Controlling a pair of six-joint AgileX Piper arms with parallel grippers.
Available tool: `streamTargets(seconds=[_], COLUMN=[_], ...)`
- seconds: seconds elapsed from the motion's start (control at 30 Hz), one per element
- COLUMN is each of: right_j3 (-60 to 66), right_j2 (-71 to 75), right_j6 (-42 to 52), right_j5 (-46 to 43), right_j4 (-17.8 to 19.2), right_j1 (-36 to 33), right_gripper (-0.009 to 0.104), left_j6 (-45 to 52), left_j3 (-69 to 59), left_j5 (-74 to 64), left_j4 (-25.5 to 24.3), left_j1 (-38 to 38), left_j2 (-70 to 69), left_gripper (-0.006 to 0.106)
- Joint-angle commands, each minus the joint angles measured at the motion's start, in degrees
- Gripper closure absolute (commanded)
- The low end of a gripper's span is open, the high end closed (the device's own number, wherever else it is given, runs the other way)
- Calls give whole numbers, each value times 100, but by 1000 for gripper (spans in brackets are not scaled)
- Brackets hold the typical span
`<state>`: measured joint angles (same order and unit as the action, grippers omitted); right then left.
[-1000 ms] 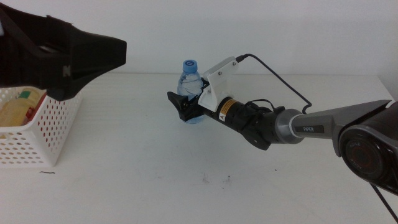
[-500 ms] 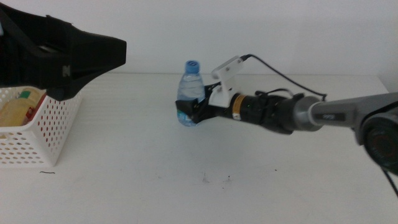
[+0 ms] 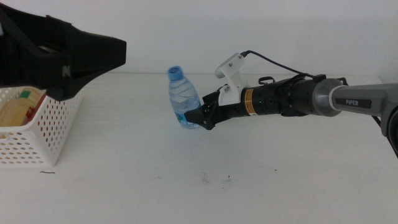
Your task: Use arms to grab the bottles and put them into the dustbin to the left of the table.
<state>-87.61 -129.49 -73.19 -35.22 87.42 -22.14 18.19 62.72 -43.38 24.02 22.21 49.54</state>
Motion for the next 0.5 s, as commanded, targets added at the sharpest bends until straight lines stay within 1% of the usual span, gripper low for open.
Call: streamTargets(seconds=[0.0, 0.1, 0.17, 0.23, 0.27, 0.33, 0.4, 0.47], right_j3=[26, 26, 26, 26, 26, 129, 266, 457], right_j2=[124, 124, 138, 179, 196, 256, 384, 548], right_j6=[-92, -272, -708, -1215, -1622, -1826, -1851, -1891], right_j5=[-86, -25, -25, -63, -73, -242, -599, -680], right_j4=[96, 137, 478, 981, 1253, 1253, 1253, 1253], right_j1=[-57, -78, -44, -9, 0, 57, 192, 288], right_gripper=[5, 7, 8, 10, 12, 15, 20, 24], left_j6=[-15, -15, -15, -4, -4, -4, -4, -4], left_j3=[30, 30, 30, 30, 30, 30, 30, 30], left_j5=[76, 76, 76, 76, 76, 76, 76, 76], left_j4=[-9, -9, -9, -9, -9, -9, -9, -9], left_j1=[8, 8, 8, 8, 8, 8, 8, 8], left_j2=[-16, -16, -16, -16, -16, -16, -16, -16], left_gripper=[7, 7, 7, 7, 7, 7, 7, 7])
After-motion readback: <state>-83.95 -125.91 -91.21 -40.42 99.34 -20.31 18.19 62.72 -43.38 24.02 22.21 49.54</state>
